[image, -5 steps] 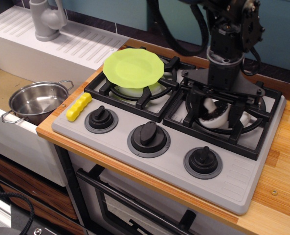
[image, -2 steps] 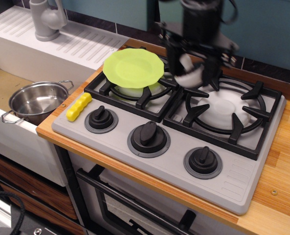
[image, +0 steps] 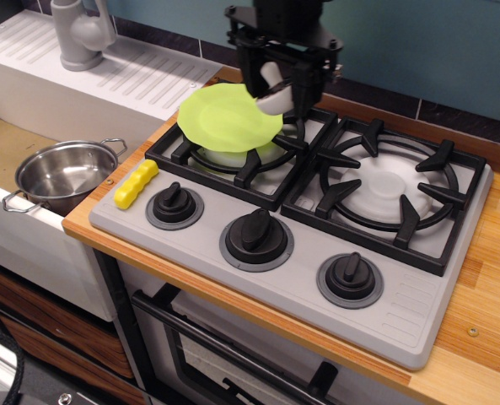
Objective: Put mushroom on plate and fry in pot or pan in sink
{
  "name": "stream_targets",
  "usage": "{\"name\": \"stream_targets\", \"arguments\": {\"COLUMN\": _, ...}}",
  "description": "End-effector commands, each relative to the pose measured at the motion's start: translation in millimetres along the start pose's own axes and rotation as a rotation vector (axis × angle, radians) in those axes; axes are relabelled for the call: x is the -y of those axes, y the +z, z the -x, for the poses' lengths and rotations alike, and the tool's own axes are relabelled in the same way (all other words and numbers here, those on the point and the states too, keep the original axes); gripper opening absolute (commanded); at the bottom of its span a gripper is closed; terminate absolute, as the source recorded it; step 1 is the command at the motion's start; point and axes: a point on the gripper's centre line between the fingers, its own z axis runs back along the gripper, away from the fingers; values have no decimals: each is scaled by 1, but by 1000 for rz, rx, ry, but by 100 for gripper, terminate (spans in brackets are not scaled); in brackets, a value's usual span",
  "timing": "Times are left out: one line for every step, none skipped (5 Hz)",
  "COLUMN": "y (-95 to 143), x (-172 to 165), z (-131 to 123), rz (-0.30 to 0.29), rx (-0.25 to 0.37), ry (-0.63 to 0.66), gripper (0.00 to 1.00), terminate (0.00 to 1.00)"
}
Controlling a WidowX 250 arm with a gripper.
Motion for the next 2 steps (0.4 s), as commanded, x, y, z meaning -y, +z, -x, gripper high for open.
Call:
{"name": "stream_targets", "arguments": {"y": 10, "x": -34, "z": -12, "rz": -19, "rx": 103, "ry": -58, "gripper": 0, "terminate": 0}}
{"name": "stream_targets", "arguments": {"y": 6, "x": -46, "z": -14, "rz": -30, "rx": 127, "ry": -84, "gripper": 0, "terminate": 0}}
